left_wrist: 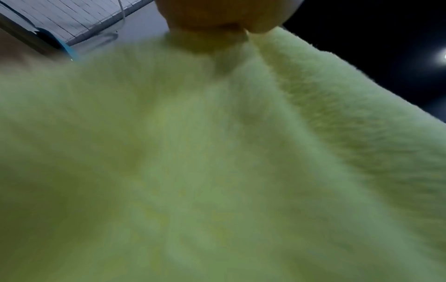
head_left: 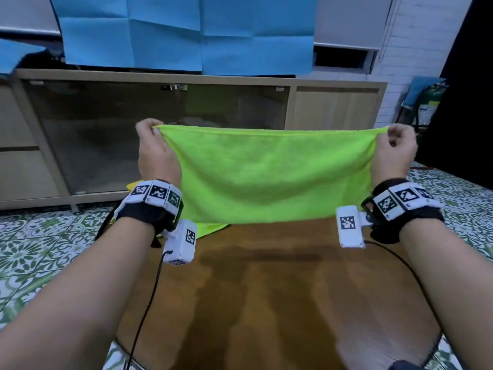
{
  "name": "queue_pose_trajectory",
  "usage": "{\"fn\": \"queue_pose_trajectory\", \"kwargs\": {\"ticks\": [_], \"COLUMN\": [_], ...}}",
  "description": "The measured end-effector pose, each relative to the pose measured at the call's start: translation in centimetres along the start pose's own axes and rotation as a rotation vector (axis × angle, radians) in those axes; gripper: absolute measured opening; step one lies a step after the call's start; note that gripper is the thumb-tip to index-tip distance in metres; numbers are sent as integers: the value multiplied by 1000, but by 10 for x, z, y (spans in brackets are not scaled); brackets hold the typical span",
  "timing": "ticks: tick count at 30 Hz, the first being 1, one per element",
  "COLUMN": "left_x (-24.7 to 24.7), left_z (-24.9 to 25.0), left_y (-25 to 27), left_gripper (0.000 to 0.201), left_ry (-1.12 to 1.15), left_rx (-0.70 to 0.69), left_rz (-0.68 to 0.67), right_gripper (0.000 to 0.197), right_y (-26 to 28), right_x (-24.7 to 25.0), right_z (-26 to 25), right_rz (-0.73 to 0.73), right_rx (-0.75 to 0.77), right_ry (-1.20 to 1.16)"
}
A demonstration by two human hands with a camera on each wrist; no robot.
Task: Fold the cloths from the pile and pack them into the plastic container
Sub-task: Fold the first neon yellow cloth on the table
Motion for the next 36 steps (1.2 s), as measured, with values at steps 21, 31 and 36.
{"fn": "queue_pose_trajectory", "kwargs": {"ticks": [21,31,36], "left_x": [-99,-96,-102], "left_z": [-188,-186,-182], "left_y": [82,77,84], "left_gripper": [19,18,21], "left_ry": [-911,-1060,-1135], "left_rx": [32,-173,-262], "left_rz": [-973,-1083,-1090], "right_gripper": [41,21,11], "right_y": [132,148,146], "right_x": [-91,-117,-113], "right_z": [177,200,202], "right_rz": [-1209,-1510,-1493], "right_rx": [245,320,319], "right_ry": [1113,1368,1312]}}
Point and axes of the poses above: each hand's wrist, its own y-axis away from the middle knuckle, its own x-axis out of the back of the hand, z = x × y, the point moved 10 cm from there along -y, towards the middle knuckle, and after that the axes turned 5 degrees about z, right-handed, at the moved point
